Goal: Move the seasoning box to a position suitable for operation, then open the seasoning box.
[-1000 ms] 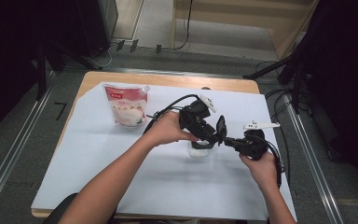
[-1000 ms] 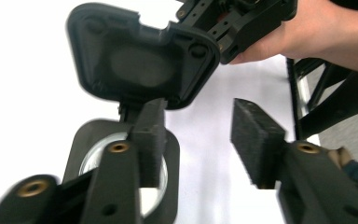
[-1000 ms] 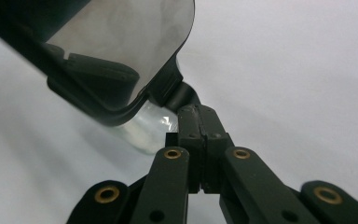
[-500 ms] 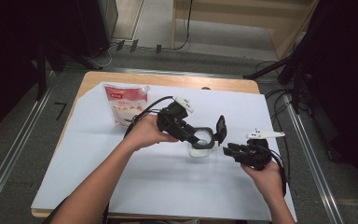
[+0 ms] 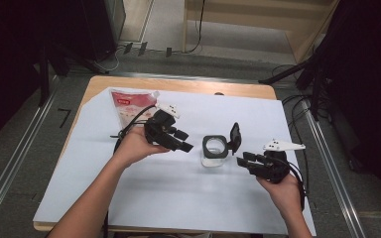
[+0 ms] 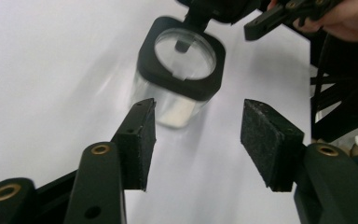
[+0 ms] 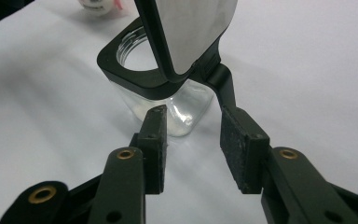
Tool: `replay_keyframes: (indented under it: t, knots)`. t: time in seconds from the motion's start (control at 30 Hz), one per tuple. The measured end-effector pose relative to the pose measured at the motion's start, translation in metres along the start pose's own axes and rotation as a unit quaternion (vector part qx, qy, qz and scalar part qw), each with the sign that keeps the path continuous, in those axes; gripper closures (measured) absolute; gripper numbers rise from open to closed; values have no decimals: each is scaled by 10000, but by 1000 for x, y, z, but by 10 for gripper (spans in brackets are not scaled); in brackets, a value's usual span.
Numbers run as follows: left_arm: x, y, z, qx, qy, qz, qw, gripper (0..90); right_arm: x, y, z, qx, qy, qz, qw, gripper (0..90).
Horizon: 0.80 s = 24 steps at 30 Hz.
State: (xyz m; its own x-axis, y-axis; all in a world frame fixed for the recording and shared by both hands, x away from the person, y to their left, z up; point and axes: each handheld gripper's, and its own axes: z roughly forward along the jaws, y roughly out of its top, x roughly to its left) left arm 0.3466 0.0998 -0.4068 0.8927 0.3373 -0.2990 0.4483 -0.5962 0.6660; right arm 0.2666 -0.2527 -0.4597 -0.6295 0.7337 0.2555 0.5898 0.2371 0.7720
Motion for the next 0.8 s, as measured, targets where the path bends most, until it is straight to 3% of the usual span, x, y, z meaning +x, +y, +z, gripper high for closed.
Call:
replay_keyframes:
  t: [0.2,0.33,0.67,0.8]
  knots:
    - [8,-14,-18,-128,175,-140,9997,424,0,-1,5,187,-14,-117,9998,494]
    - [13,-22,-33,-244,250,-216,9992,417,0,-1,7,226,2,-197,9995,483]
    - [30,-43,-67,-317,574,-529,9964,419,-3,0,7,288,57,-162,9994,477]
    - [34,-50,-75,-285,676,-557,9958,420,-4,0,8,293,69,-181,9994,478]
